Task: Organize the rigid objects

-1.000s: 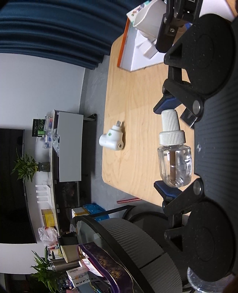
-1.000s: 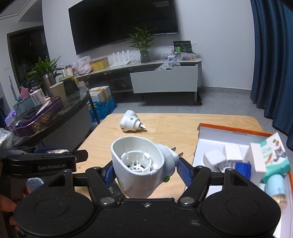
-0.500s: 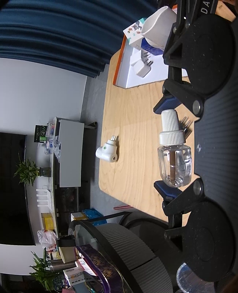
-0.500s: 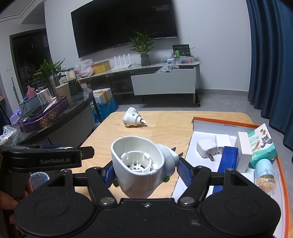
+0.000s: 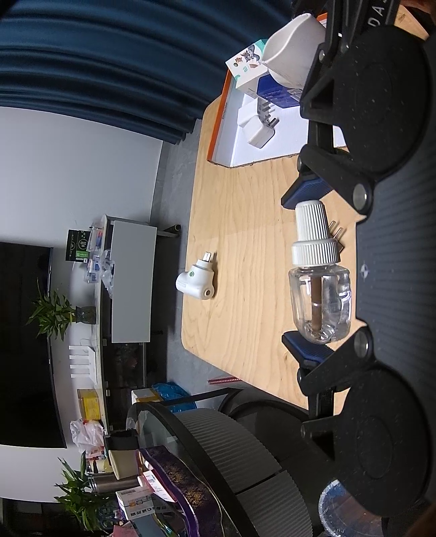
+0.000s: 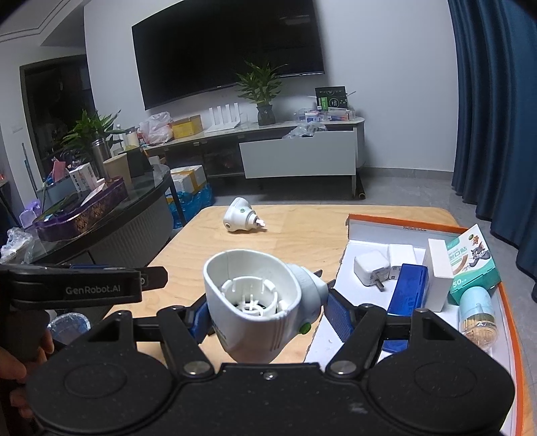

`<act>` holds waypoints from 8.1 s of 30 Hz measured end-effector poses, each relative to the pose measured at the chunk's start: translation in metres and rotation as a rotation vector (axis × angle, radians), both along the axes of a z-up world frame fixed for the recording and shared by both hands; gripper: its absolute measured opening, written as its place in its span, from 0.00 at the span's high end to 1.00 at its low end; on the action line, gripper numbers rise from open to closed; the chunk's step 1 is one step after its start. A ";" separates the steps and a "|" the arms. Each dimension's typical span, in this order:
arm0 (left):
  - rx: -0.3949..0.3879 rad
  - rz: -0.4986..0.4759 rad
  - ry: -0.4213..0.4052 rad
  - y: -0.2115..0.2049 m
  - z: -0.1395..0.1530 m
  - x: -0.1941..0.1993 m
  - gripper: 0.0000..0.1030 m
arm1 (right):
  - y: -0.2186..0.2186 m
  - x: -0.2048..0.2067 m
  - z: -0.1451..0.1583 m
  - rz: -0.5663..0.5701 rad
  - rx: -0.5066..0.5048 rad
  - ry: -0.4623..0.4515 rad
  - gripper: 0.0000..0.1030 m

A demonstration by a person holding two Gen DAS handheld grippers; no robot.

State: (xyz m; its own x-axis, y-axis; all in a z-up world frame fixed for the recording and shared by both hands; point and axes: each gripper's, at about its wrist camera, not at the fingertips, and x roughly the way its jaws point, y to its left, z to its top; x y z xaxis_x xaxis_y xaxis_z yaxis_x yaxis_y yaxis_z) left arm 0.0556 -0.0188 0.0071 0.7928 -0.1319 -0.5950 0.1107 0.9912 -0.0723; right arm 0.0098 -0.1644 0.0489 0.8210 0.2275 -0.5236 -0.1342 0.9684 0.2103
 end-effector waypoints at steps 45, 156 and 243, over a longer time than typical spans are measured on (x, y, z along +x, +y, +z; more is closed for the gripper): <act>-0.011 -0.209 0.024 -0.070 -0.001 -0.017 0.21 | -0.080 -0.040 -0.003 -0.181 0.008 -0.007 0.20; -0.017 -0.311 0.053 -0.121 -0.002 0.021 0.21 | -0.128 -0.022 -0.018 -0.293 0.032 0.046 0.20; -0.023 -0.047 0.118 -0.032 -0.004 0.065 0.05 | -0.076 0.033 -0.015 -0.094 0.044 -0.013 0.17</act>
